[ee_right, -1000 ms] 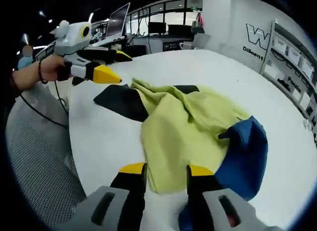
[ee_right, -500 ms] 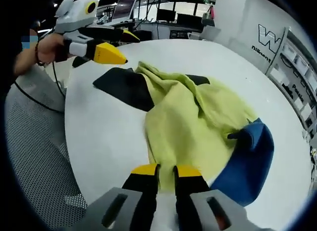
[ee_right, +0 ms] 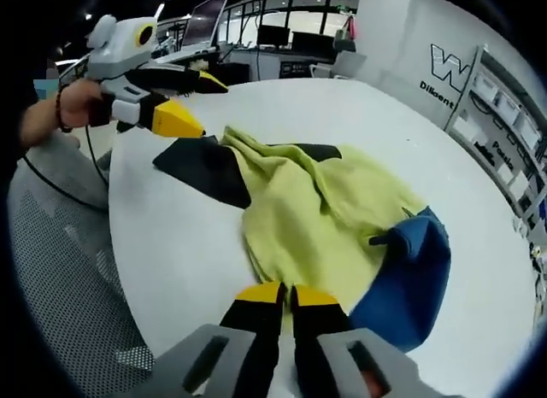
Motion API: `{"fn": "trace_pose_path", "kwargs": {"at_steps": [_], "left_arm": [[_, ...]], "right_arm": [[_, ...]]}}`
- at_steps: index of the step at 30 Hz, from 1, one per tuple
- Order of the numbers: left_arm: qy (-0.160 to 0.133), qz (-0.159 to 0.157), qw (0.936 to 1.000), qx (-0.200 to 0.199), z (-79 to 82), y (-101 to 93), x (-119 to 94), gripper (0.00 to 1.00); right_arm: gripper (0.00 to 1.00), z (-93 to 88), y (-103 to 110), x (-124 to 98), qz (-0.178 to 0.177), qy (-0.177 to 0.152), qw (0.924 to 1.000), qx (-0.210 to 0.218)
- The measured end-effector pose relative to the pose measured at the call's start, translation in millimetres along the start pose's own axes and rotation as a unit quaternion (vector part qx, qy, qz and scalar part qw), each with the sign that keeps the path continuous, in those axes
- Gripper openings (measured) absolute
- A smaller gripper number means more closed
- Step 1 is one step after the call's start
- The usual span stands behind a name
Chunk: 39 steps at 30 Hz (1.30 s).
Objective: Fold the garment on the visible template until the final outline fits inside the template.
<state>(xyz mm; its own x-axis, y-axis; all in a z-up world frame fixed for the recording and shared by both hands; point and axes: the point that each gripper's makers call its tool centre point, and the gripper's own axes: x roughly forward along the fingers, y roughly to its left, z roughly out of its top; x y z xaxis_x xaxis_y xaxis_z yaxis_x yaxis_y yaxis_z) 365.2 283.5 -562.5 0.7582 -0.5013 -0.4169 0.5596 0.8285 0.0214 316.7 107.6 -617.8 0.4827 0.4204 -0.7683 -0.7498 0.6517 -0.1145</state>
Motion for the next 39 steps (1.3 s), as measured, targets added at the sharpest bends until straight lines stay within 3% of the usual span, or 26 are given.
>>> {"fn": "trace_pose_path", "kwargs": {"at_steps": [7, 11, 19, 22, 26, 32, 39], "left_arm": [[0.004, 0.000, 0.9999, 0.010, -1.2, -1.3, 0, 0.63], [0.008, 0.003, 0.9999, 0.013, -2.3, 0.0, 0, 0.63], [0.020, -0.009, 0.9996, 0.018, -9.8, -6.1, 3, 0.57], [0.040, -0.014, 0.9990, 0.011, -20.0, -6.1, 5, 0.54], [0.046, -0.020, 0.9986, 0.017, -22.3, -10.0, 6, 0.49], [0.067, -0.050, 0.9962, 0.025, -33.5, -25.9, 14, 0.46], [0.078, -0.066, 0.9941, 0.036, -36.3, -35.3, 25, 0.38]], "right_arm": [[0.00, 10.2, -5, -16, -0.009, -0.021, 0.9996, 0.018], [0.00, 26.7, -13, -34, -0.030, -0.048, 0.9982, 0.020], [0.00, 45.8, -23, -50, -0.048, -0.073, 0.9959, 0.026], [0.00, 49.8, -24, -52, -0.049, -0.078, 0.9955, 0.023], [0.00, 52.3, -26, -56, -0.051, -0.084, 0.9949, 0.023], [0.00, 56.9, -29, -65, -0.054, -0.097, 0.9934, 0.025], [0.00, 57.5, -33, -66, -0.054, -0.104, 0.9926, 0.032]]}}
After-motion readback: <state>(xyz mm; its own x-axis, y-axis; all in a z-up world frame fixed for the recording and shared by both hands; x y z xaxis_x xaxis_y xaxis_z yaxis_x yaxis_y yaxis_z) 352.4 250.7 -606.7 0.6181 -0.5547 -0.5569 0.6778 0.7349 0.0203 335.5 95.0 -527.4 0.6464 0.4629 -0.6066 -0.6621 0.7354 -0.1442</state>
